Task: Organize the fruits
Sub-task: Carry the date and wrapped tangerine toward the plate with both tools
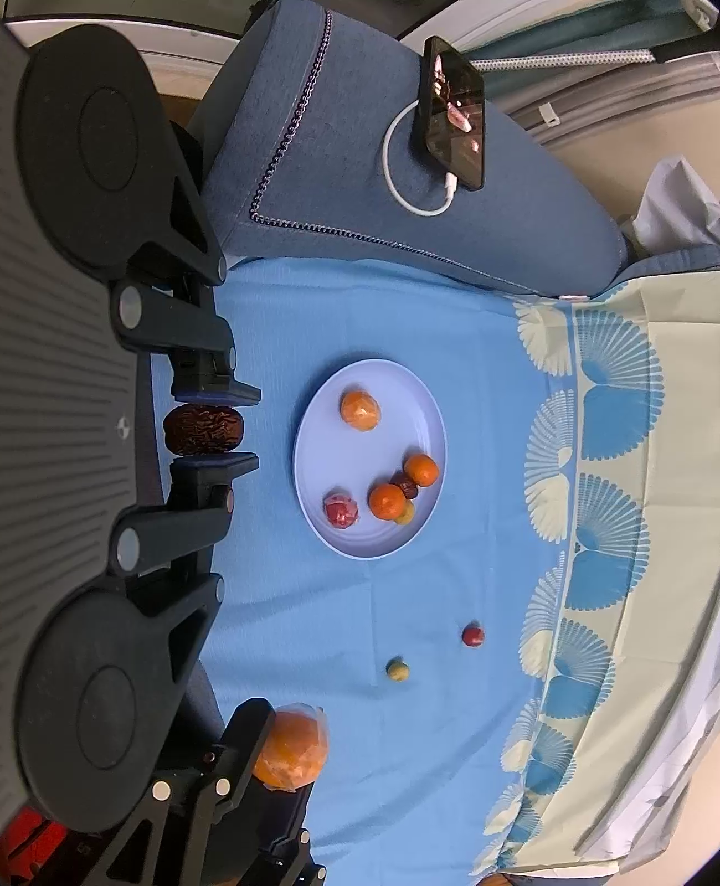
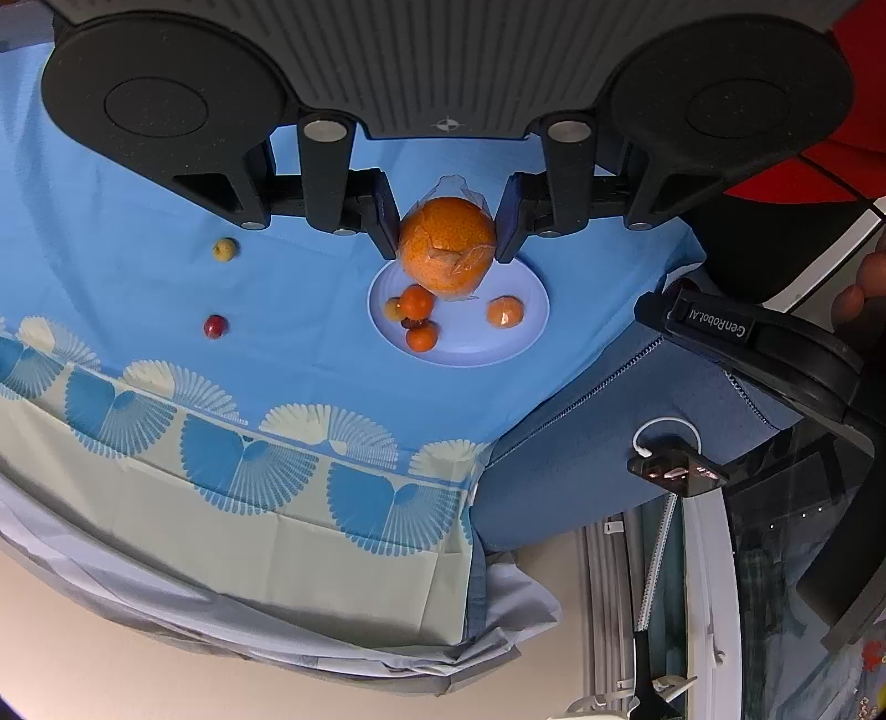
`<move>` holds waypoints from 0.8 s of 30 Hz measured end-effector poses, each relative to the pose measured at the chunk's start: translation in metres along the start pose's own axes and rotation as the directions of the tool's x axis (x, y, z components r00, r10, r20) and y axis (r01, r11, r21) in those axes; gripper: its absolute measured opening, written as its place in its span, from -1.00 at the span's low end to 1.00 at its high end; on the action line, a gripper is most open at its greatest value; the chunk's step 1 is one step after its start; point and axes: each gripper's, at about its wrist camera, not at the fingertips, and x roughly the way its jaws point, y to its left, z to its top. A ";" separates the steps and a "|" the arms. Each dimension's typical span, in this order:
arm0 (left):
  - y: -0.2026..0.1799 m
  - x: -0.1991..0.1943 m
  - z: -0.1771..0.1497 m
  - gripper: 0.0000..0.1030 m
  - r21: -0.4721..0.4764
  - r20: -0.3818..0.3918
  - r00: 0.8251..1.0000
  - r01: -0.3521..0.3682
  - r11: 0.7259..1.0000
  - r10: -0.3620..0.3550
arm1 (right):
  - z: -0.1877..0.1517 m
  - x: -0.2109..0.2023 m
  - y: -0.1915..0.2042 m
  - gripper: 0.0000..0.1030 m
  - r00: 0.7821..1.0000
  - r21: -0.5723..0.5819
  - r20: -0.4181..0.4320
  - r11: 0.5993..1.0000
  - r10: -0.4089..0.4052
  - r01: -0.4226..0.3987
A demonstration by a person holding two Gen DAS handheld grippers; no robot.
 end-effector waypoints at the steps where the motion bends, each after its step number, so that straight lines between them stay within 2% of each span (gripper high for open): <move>1: 0.000 0.002 0.000 -0.64 0.000 -0.005 1.000 0.002 1.000 -0.002 | 0.000 0.001 0.000 -0.25 1.000 0.000 -0.003 1.000 0.001 -0.001; 12: 0.010 0.023 0.009 -0.64 -0.029 -0.038 0.999 -0.001 1.000 0.000 | 0.003 0.019 -0.001 -0.25 0.999 -0.003 -0.051 1.000 0.015 -0.015; 24: 0.034 0.075 0.072 -0.64 -0.092 -0.035 0.999 0.011 0.996 -0.015 | 0.021 0.079 -0.003 -0.25 0.996 0.011 -0.085 0.999 0.039 -0.038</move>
